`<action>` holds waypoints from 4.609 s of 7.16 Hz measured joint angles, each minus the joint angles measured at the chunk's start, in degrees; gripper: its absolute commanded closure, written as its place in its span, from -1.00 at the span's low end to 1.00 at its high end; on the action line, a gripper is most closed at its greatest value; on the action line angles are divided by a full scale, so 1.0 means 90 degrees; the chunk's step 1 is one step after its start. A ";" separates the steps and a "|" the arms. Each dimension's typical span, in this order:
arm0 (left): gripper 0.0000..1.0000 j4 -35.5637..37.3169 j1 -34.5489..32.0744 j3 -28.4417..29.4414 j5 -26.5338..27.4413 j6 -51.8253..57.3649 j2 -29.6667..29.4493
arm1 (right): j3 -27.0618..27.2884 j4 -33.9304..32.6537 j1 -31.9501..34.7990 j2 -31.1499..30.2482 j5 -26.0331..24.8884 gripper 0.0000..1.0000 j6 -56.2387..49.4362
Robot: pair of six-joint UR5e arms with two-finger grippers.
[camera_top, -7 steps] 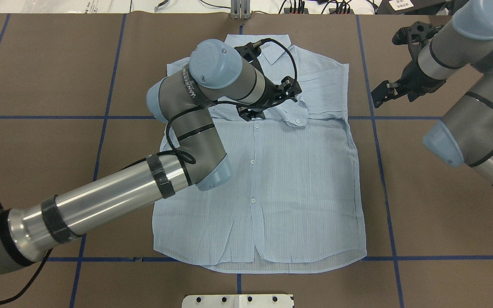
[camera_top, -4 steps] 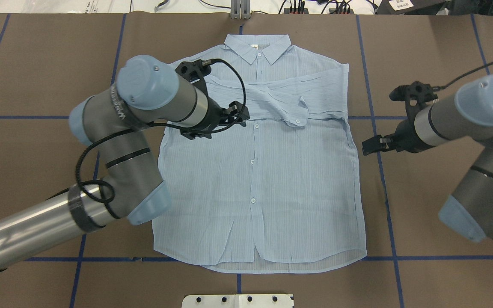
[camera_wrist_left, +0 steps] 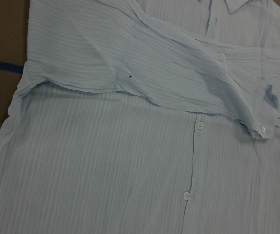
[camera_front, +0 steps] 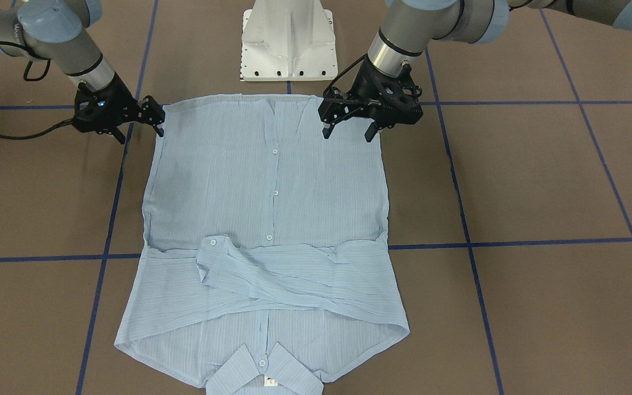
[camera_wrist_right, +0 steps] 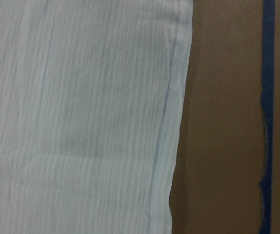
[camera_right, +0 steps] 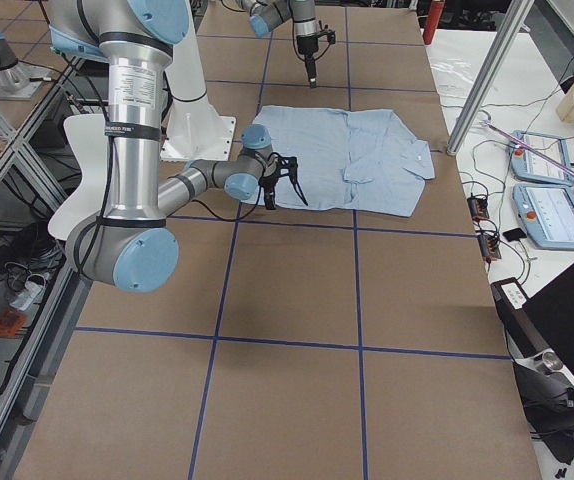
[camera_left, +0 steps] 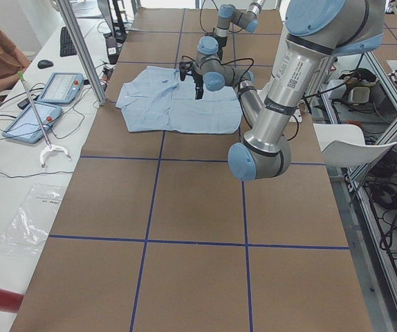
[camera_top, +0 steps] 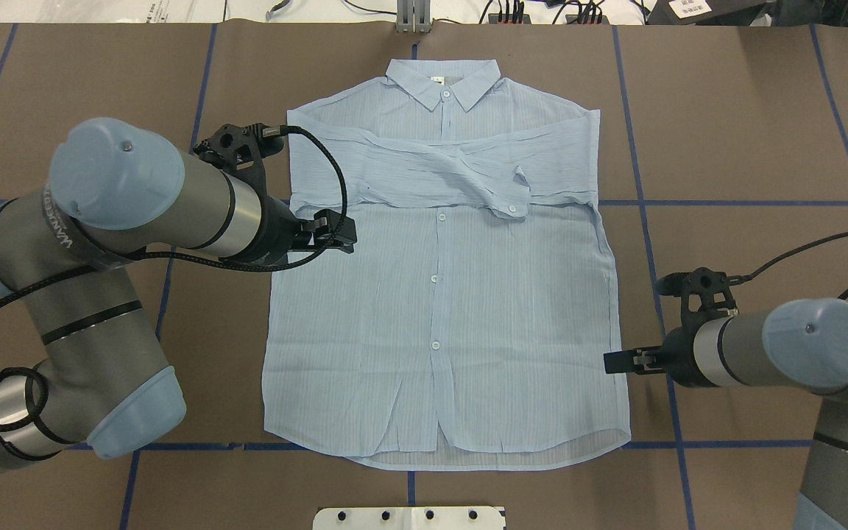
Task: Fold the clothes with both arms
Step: 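Move both grippers to the shirt hem corners nearest the robot, then grasp the hem corners with both grippers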
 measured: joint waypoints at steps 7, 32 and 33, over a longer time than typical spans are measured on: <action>-0.98 -0.0013 0.0012 -0.0060 -0.0009 0.0026 -0.0012 | 0.0008 -0.0508 -0.0718 -0.0018 -0.0421 -0.16 0.0327; 0.73 0.0843 0.1847 0.0275 0.0510 -0.0723 0.1061 | 0.0573 -0.0435 -0.0707 0.0043 0.0020 1.00 0.0371; 1.00 0.0846 0.1848 0.0262 0.0511 -0.0723 0.1064 | 0.0579 -0.0431 -0.0692 0.0043 0.0029 1.00 0.0369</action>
